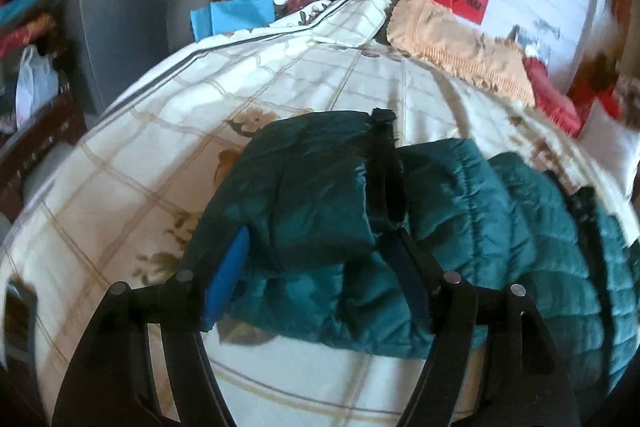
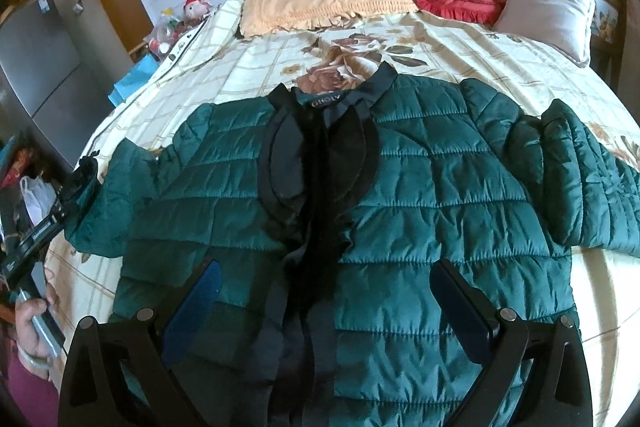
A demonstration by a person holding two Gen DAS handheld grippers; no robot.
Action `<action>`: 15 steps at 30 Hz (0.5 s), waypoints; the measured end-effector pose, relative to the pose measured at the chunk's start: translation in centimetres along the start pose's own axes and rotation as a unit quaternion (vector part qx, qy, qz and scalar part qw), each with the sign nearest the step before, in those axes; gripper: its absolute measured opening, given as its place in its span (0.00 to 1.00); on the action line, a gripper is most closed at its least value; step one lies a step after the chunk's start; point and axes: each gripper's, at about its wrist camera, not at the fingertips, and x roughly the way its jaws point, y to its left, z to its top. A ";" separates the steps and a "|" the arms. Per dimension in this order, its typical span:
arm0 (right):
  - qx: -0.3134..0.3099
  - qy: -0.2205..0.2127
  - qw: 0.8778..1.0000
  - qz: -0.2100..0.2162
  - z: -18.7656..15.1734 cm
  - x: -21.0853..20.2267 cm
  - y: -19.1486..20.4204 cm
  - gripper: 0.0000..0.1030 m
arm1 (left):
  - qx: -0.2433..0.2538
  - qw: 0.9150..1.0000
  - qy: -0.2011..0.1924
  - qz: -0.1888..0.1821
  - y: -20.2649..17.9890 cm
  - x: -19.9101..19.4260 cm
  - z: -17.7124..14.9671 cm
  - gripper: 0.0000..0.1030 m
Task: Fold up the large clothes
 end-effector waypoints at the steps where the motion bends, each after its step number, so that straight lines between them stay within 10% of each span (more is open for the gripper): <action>1: 0.001 0.000 1.000 0.000 0.0 0.0 0.0 1.00 | 0.016 1.000 0.002 0.007 -0.3 0.2 -0.1 0.69; 15: 0.007 0.021 1.000 0.013 -0.1 1.5 0.4 1.00 | 0.091 0.994 0.029 -0.050 1.2 0.5 -0.6 0.69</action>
